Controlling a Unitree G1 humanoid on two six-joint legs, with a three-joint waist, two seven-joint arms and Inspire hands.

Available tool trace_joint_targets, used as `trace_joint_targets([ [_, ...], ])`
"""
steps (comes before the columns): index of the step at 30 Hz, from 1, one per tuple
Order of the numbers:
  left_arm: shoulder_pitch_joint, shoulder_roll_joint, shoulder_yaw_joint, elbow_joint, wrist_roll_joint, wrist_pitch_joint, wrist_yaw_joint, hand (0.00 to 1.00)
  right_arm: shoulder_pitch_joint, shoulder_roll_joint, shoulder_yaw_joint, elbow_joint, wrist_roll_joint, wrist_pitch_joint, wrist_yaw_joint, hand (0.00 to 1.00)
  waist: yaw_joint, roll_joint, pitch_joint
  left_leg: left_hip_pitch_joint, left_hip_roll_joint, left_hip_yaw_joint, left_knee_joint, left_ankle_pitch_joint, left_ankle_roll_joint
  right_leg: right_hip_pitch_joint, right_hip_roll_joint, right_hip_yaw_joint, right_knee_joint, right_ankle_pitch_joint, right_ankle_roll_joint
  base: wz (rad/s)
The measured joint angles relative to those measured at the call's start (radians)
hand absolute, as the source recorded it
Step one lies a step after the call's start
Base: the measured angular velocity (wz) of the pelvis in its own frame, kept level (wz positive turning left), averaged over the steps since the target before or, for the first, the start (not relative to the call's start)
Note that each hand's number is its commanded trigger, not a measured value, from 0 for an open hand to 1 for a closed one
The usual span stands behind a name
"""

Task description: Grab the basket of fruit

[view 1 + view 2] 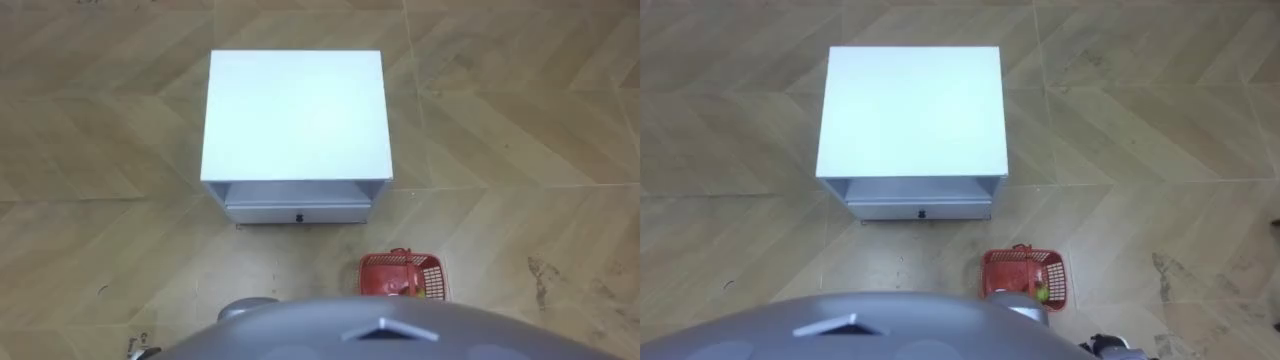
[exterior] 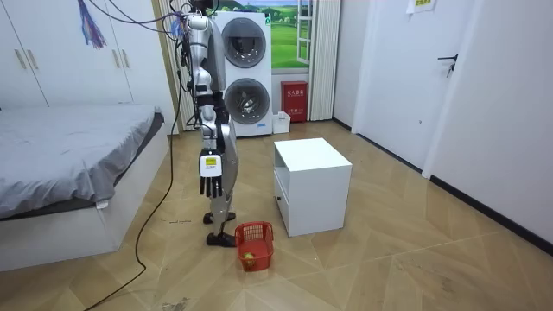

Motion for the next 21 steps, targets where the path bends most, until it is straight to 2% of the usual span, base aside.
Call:
trace_joint_targets([
  [7,0.0,-0.012,-0.015,0.0,-0.002,0.006,-0.012,0.0,-0.011,0.001,0.038,0.001,-0.006,0.002,0.027,0.0,0.002,0.0,0.0003,-0.006,-0.001,-0.005,0.001,0.0,0.0,-0.002,-0.002,-0.005,-0.001,0.0,0.001,0.01],
  [11,-0.001,-0.013,-0.015,-0.014,-0.002,0.019,-0.019,0.0,-0.022,0.002,0.04,0.005,0.0,0.023,0.058,0.0,0.003,-0.002,0.0006,-0.006,-0.002,-0.006,0.001,0.0,0.0,-0.002,-0.002,-0.004,-0.001,-0.001,0.001,0.0],
  [21,-0.003,-0.017,-0.034,-0.029,-0.002,0.022,-0.031,0.0,-0.013,0.007,0.067,0.007,-0.003,0.035,0.084,0.0,0.003,-0.007,0.001,-0.008,-0.004,-0.015,0.001,0.0,0.0,-0.002,-0.005,-0.011,-0.002,-0.007,0.003,0.01],
])
